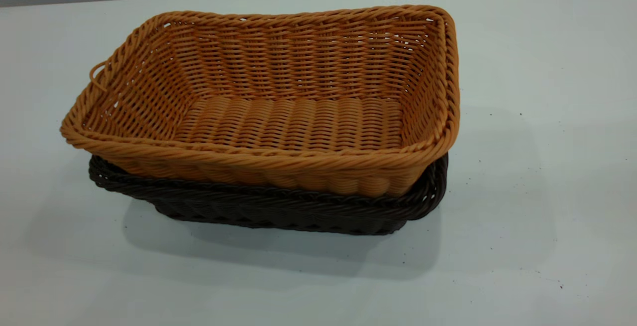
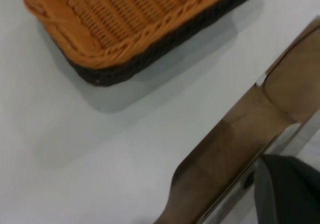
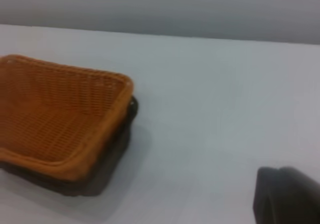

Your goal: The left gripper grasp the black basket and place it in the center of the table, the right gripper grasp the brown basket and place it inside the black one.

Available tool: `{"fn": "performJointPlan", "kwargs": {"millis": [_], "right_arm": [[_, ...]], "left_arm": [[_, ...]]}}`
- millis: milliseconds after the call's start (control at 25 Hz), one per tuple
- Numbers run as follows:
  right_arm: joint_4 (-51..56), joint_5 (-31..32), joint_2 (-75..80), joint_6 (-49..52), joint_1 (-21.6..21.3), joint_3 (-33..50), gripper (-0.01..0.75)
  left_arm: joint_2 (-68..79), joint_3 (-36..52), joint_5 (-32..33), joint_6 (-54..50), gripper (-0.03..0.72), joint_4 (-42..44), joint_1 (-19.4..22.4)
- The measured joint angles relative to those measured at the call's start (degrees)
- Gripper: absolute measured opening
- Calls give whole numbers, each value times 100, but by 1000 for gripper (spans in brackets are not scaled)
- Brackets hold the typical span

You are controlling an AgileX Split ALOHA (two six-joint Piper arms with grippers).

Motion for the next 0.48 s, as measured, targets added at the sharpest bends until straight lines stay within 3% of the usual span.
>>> {"fn": "performJointPlan", "kwargs": {"millis": [240,480], "right_arm": [[115,-126,-408,0,0,766,6],[112,-129,-401,-81,7,824,6]], "left_arm": [[0,131,-142,0,-1,68,0],[0,131,-100,0,-1,37,0]]}}
